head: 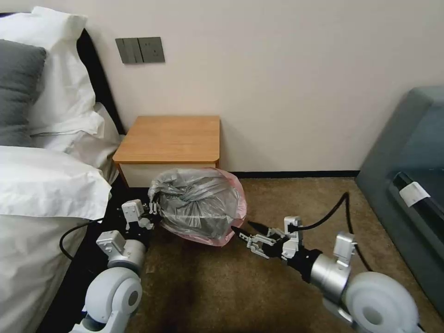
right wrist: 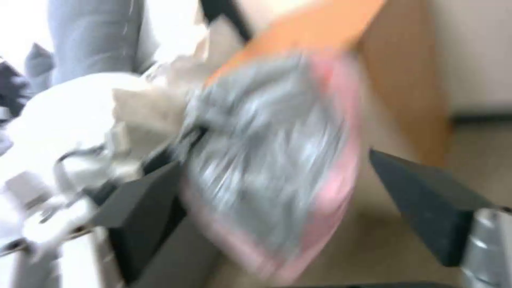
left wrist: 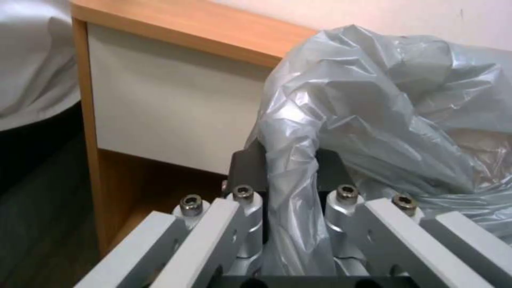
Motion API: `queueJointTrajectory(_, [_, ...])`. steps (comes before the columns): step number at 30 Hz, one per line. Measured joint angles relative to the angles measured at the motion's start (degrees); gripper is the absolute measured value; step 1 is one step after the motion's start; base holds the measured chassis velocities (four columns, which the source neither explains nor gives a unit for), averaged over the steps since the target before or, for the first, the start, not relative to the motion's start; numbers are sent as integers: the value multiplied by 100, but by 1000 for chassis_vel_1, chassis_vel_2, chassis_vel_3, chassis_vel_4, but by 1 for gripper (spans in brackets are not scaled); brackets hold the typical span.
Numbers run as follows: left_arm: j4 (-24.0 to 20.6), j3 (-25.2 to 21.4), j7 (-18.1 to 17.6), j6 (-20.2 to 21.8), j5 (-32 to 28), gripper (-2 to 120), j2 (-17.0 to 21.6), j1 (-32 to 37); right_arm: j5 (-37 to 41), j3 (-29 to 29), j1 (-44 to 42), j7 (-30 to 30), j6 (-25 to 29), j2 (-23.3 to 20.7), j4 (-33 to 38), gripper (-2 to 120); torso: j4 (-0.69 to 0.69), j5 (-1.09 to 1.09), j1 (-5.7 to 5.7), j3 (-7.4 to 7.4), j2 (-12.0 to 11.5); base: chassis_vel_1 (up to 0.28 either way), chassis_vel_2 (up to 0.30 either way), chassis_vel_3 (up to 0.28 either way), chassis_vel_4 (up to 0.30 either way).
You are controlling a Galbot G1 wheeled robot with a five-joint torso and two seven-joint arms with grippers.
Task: Pick up the garbage bag from the table and place it over the trash can.
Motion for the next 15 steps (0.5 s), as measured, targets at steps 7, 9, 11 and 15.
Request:
queueJointTrajectory(7, [-70, 49, 38, -41, 171, 11, 31, 50, -1890, -254, 999, -253, 651, -237, -803, 100, 2, 1, 0, 1, 0, 0, 0, 0, 0])
queueJointTrajectory(9, [-73, 51, 45, -43, 185, 11, 33, 54, -2037, -381, 1099, -252, 683, -219, -927, 100, 2, 0, 0, 1, 0, 0, 0, 0, 0])
queueJointTrajectory(11, [-89, 60, 59, -48, 211, 11, 34, 56, -2351, -612, 1266, -275, 760, -114, -1150, 100, 1, 1, 0, 1, 0, 0, 0, 0, 0])
queueJointTrajectory(15, [-98, 95, 80, -62, 281, 11, 33, 59, -2613, -1019, 1485, -325, 921, 36, -1410, 99, 1, 1, 0, 1, 0, 0, 0, 0, 0])
